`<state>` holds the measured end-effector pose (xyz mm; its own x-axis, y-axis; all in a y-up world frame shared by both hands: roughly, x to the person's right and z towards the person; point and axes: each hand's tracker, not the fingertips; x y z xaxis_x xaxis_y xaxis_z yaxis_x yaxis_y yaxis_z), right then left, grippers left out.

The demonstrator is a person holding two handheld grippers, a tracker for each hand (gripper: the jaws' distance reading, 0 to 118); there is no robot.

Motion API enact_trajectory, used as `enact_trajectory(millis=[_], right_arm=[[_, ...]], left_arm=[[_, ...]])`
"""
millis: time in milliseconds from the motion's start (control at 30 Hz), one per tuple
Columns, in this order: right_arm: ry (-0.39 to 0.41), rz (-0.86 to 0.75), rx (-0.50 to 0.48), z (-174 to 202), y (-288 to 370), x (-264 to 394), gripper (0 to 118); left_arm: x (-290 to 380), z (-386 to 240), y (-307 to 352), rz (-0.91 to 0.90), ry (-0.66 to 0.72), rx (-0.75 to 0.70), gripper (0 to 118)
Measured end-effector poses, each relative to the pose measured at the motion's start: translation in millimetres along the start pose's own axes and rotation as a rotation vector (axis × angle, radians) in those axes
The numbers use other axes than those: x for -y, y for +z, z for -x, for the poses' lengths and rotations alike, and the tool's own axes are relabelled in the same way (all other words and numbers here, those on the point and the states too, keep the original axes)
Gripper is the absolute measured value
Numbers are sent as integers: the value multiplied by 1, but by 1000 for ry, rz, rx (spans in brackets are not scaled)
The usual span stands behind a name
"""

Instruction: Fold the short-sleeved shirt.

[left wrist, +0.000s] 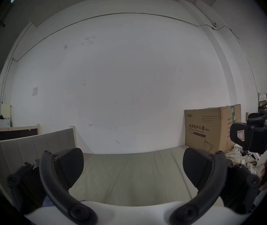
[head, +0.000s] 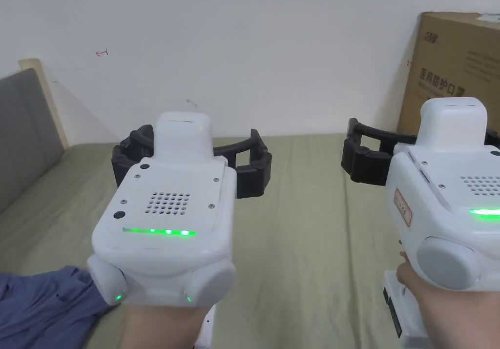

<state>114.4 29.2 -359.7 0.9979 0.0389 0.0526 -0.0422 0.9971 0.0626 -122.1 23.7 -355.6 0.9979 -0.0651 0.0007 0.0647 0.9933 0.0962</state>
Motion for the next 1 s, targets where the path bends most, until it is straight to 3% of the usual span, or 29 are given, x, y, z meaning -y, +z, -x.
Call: enact_trajectory(millis=[1000], right_arm=[[-1,23,13,-3,2,3,118]], left_arm=[[6,-1,1,12,10,-8,118]])
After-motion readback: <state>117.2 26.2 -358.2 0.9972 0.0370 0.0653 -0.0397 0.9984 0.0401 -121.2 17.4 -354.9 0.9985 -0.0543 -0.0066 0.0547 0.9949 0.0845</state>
